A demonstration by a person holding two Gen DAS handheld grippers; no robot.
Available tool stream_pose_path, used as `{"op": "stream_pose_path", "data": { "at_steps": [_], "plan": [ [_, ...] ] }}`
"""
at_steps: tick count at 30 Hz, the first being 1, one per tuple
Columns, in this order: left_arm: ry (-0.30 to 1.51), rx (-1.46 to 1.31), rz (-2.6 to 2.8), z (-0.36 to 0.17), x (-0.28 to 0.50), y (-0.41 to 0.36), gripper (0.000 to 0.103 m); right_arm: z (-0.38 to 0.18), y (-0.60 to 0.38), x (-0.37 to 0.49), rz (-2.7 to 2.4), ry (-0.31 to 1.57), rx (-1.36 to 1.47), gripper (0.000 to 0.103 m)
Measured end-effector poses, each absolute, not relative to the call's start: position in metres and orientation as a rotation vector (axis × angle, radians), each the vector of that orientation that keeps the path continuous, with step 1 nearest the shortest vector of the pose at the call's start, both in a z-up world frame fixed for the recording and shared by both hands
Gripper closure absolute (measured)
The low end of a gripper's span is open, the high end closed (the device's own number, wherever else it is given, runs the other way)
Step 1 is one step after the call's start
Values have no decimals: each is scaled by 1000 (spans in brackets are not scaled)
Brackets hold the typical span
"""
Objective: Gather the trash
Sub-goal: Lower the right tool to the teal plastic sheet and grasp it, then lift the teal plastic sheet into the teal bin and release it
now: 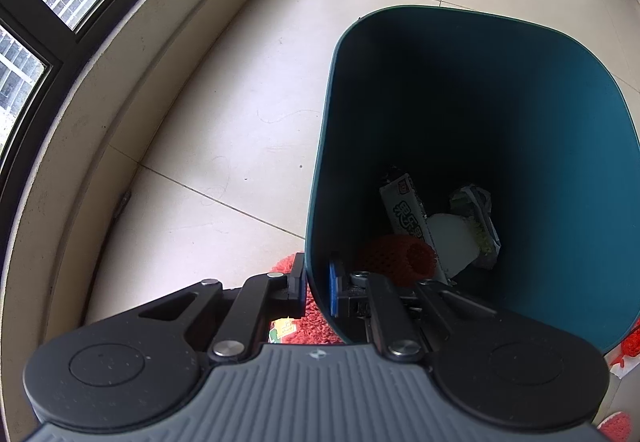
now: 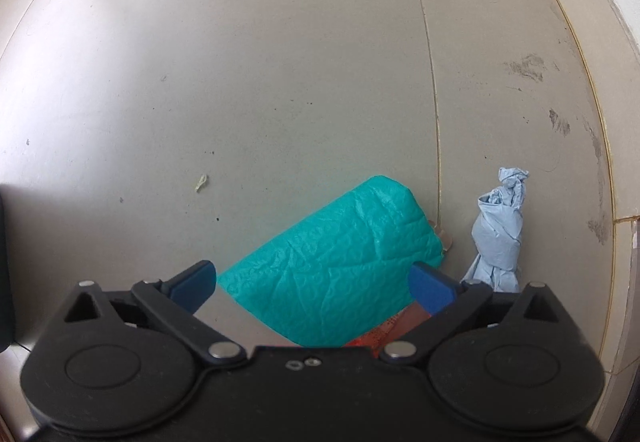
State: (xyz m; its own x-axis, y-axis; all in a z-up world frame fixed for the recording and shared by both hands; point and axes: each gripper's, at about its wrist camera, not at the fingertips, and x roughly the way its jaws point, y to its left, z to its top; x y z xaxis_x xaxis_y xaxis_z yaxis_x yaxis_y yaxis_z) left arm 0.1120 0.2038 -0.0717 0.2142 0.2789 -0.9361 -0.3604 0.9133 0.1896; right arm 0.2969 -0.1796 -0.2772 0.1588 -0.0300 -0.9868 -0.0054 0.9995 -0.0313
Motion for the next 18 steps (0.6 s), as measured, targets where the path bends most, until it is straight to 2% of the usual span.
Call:
{"op": "stream_pose_path", "data": {
  "at_steps": [2, 8, 9, 10, 11, 17, 18],
  "plan": [
    [1280, -75, 437, -72, 112, 205, 93, -292, -168, 299, -19, 1445, -79, 5],
    [1276, -95, 421, -72, 110, 209, 93, -301, -162, 297, -14, 1453, -102, 41],
    [1275, -96, 419, -72, 110, 209, 93, -299, -161, 297, -7, 1449, -96, 62],
    [1278, -99, 417, -73, 109, 209, 93, -297, -162, 297, -8, 1451, -85, 92],
    [1284, -107, 416, -74, 109, 210, 93, -297, -163, 296, -23, 1460, -76, 103],
    [1290, -112, 410, -74, 110, 210, 93, -283, -172, 293, 38, 1413, -44, 103],
    [1290, -110, 411, -74, 109, 210, 93, -279, -172, 294, 53, 1405, -56, 89]
  ]
}}
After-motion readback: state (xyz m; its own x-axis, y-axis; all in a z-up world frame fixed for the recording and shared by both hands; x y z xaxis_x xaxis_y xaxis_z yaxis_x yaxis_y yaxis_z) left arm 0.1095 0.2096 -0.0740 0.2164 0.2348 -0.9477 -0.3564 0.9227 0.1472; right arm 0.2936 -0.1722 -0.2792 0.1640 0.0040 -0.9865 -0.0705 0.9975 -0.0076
